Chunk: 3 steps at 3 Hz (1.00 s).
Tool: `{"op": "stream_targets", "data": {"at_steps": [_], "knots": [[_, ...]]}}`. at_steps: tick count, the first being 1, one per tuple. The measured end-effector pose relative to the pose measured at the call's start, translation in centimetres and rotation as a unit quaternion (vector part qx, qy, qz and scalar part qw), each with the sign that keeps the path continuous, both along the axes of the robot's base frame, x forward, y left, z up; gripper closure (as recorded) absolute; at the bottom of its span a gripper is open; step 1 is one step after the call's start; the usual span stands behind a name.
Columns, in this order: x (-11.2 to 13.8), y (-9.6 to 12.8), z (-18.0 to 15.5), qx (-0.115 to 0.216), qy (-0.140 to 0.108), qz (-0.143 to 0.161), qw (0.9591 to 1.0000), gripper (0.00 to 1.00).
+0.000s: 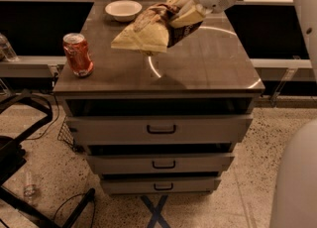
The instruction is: Move brown chip bag near coke can
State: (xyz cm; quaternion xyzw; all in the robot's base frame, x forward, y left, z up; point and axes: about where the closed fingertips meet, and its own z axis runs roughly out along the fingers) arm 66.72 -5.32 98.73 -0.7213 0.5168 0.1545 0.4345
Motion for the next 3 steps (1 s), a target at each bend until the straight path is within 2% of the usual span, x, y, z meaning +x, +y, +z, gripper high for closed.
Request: {"op": "stream_targets", "data": {"at_steps": [1, 2, 3], "knots": [[0.4, 1.9, -2.9, 0.018, 0.018, 0.049, 0.9985, 1.0], [0.6, 3.8, -5.3, 0.039, 0.032, 0.089, 0.9948, 1.0], [0.8, 4.0, -5.5, 0.04, 0.033, 0.089, 0.9947, 0.82]]}}
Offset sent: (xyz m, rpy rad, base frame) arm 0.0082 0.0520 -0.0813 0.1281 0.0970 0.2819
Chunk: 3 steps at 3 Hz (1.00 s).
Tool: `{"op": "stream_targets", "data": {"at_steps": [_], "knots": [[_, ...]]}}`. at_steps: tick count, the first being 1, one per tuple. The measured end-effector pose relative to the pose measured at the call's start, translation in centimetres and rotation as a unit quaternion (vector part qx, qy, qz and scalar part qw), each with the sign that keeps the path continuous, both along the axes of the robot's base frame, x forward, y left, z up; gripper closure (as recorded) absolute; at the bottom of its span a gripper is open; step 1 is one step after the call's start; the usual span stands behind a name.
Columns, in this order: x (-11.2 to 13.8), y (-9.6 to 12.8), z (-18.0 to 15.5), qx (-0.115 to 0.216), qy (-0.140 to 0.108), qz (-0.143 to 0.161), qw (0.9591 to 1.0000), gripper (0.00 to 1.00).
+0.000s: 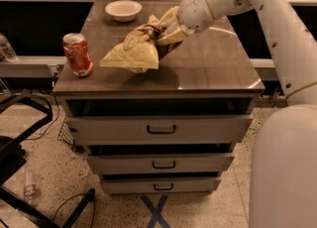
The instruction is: Move brown chip bag near coke can
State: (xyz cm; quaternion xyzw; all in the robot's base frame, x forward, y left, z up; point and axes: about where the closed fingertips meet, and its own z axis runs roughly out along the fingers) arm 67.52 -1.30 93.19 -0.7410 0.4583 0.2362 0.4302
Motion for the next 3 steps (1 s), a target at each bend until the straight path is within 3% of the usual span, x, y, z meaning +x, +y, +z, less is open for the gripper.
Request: {"op": "stream_targets", "data": {"at_steps": [3], "knots": [[0.32, 0.99, -0.38, 0.003, 0.002, 0.003, 1.0, 0.12]]}}
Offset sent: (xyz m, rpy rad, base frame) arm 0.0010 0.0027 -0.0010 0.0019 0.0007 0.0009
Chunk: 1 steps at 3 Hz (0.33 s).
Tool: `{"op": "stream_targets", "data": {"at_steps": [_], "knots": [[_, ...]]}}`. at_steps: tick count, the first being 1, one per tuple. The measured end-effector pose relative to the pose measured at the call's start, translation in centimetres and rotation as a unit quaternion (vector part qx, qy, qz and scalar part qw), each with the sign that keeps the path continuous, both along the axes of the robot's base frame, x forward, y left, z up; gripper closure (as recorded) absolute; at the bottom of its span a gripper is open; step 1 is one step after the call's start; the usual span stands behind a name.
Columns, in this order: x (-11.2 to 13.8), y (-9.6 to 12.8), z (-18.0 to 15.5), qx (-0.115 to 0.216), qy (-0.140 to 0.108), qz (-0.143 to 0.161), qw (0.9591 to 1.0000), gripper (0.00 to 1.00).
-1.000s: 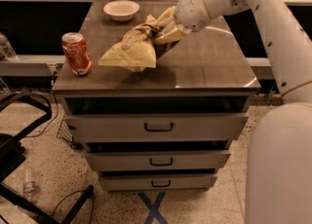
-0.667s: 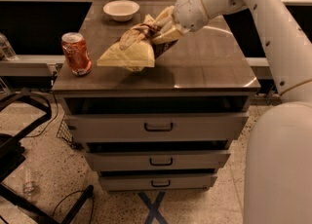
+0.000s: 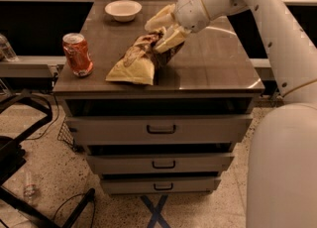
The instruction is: Move brown chip bag near coke can
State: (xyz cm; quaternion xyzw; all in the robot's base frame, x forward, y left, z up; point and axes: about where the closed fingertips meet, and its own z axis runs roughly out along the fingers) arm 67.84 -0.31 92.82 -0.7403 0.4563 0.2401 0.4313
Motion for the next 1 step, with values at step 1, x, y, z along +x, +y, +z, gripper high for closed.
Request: {"op": "stream_targets", "data": {"at_steps": [1], "knots": [[0.08, 0.29, -0.12, 0.001, 0.001, 0.001, 1.0, 0.0]]}}
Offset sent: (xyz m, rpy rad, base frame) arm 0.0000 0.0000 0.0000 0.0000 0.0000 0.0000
